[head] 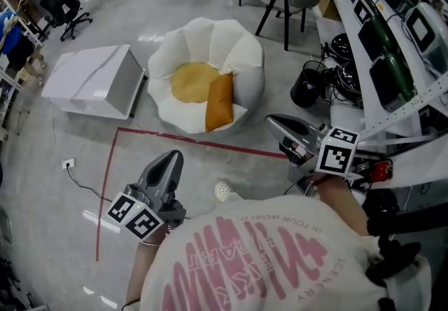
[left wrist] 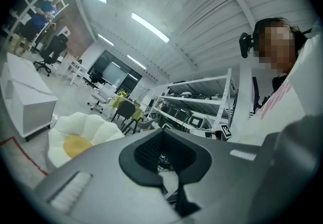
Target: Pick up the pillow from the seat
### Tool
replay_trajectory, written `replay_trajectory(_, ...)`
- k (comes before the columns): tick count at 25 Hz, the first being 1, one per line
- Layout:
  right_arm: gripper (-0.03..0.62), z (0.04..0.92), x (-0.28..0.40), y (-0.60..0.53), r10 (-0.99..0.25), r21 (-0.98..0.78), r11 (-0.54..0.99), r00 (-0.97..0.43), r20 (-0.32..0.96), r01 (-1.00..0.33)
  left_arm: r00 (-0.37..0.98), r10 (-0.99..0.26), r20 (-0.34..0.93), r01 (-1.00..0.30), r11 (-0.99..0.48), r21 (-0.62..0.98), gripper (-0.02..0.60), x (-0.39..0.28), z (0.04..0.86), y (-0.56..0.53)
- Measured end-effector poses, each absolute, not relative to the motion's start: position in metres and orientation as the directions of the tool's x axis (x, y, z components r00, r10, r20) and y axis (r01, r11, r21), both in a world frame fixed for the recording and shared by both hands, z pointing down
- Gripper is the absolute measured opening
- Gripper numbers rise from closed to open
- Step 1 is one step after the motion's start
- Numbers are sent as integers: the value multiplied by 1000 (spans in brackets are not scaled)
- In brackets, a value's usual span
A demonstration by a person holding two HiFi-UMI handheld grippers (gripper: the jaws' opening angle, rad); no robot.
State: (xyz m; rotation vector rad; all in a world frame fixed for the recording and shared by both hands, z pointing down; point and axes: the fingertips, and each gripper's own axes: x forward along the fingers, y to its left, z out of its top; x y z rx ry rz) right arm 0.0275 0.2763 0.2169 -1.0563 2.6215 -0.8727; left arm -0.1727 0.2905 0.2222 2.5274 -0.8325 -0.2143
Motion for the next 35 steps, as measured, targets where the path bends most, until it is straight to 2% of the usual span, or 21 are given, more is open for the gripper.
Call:
replay_trajectory(19,6,216,1,134,-682,-571,554,-724,106,-606,819,-574,-1,-508,-726,464,11,-196,214,146)
replay_trajectory(35,6,230,12,91,-687,-600,551,-723,69,-580,806,-591,31,-542,-715,441,11,-187,221,120)
